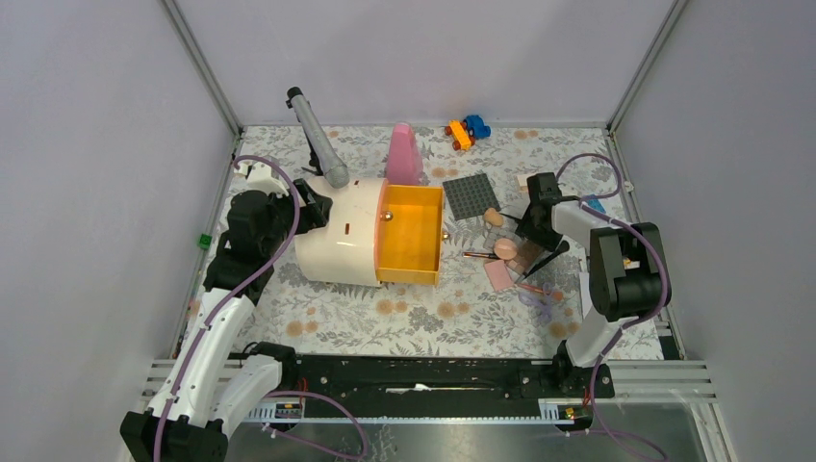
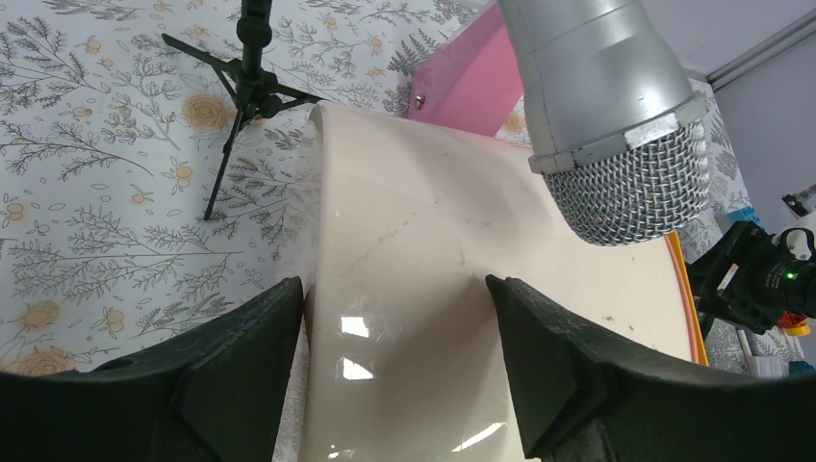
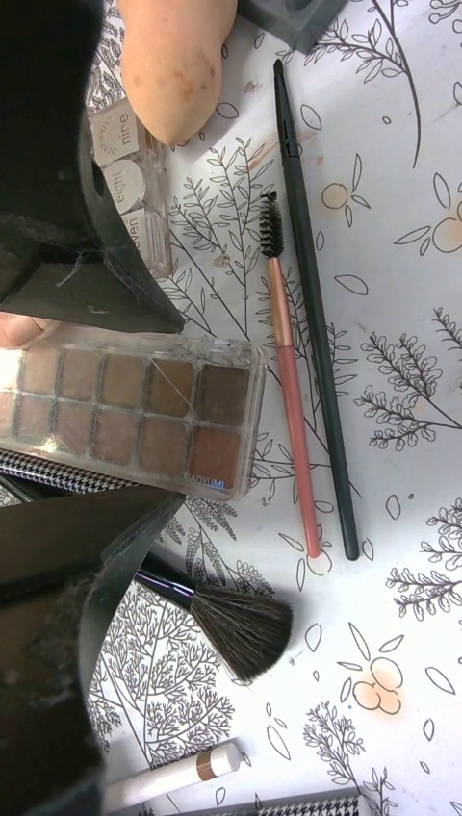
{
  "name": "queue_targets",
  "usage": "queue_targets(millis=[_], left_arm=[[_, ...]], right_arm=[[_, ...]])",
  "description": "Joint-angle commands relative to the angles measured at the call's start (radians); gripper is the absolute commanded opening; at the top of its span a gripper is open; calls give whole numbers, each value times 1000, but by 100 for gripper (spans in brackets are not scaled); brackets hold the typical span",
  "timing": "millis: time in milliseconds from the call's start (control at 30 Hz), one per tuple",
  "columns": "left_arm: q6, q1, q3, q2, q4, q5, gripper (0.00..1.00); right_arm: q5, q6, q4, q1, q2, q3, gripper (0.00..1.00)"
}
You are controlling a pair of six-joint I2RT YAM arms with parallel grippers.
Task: Organize the makeup
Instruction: Pick up the makeup from the center of the board.
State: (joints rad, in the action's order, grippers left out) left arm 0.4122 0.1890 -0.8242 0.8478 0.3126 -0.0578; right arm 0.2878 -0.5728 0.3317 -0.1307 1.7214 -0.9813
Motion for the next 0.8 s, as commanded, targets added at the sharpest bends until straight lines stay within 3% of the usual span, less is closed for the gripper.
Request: queue_targets(millis=[0,333,600,767], left_arm=[[-46,-3,37,34,180,-16,73],[-46,-3,37,36,180,-16,73],[-46,-3,37,36,180,-18,73],[-46,-3,37,36,180,-17,73]], right_arm=[[36,9,29,3,-44,-32,50],[94,63,3,3,-237,-33,49],[115,96,16,3,-291,-31,48],[56,105,15,3,-350,-46,47]])
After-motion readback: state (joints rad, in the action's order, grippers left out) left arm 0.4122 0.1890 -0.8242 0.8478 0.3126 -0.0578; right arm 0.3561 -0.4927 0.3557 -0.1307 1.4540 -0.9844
